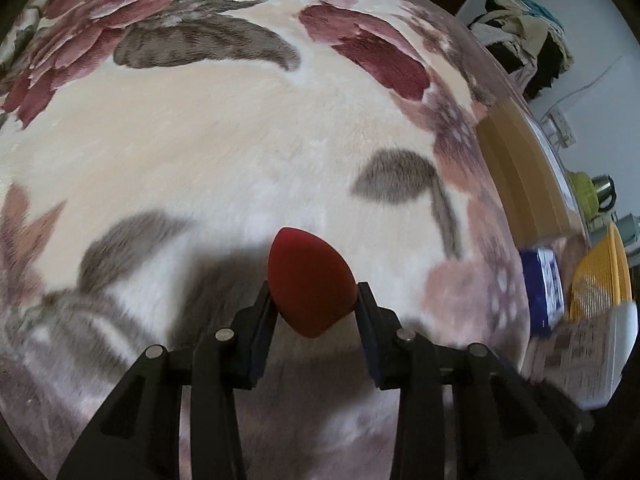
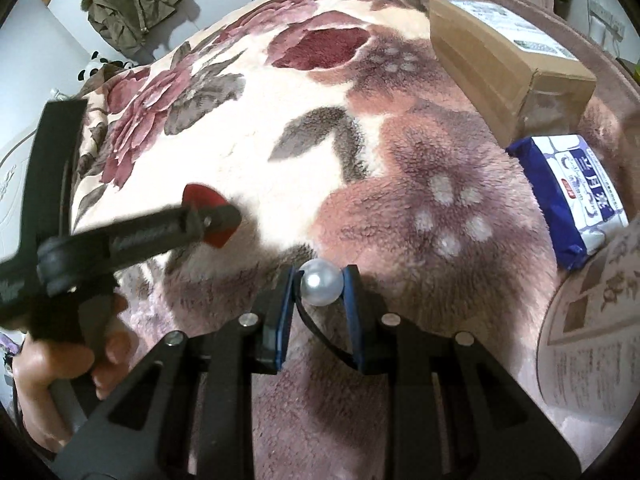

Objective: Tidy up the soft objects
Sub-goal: 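Lift the sponge and hair tie with both grippers and carry them over the basket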

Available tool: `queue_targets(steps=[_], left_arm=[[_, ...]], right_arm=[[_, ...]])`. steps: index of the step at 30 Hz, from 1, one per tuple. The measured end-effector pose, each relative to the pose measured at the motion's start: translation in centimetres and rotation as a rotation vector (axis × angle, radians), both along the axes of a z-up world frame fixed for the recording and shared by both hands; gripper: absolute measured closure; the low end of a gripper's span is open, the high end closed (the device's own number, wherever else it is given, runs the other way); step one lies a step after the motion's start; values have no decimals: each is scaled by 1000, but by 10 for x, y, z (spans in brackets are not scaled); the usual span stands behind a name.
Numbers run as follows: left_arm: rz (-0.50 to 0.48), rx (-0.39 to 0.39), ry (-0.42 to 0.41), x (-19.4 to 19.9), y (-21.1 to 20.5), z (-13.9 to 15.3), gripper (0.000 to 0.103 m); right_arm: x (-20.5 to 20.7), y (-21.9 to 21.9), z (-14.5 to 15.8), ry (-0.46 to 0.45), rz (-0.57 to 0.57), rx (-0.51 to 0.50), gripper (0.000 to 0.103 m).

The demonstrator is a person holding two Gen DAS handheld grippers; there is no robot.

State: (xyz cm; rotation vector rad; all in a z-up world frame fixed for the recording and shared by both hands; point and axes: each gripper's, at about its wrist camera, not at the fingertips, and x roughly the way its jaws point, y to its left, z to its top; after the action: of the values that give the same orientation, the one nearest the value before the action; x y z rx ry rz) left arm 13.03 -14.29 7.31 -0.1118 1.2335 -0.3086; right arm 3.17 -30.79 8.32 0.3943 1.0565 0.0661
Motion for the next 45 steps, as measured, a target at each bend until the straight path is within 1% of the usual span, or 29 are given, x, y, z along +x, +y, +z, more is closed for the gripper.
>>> queue_targets(steps=[8, 15, 22, 31, 45], left_arm=[[-38, 21, -2, -42, 23, 13, 64], [-61, 42, -2, -74, 31, 21, 64], [-86, 63, -20, -103, 34, 36, 64], [-98, 66, -28, -118, 33, 46, 63], [-108, 68, -20, -124, 30, 44, 63]], right_arm=[[-16, 8, 16, -12, -7, -25, 78], [-32, 18, 26, -13, 0, -44, 78], [-51, 25, 33, -15, 1, -49, 78], [-70, 27, 35, -11, 2, -56, 78], [-76, 27, 34, -8, 1, -54, 78]])
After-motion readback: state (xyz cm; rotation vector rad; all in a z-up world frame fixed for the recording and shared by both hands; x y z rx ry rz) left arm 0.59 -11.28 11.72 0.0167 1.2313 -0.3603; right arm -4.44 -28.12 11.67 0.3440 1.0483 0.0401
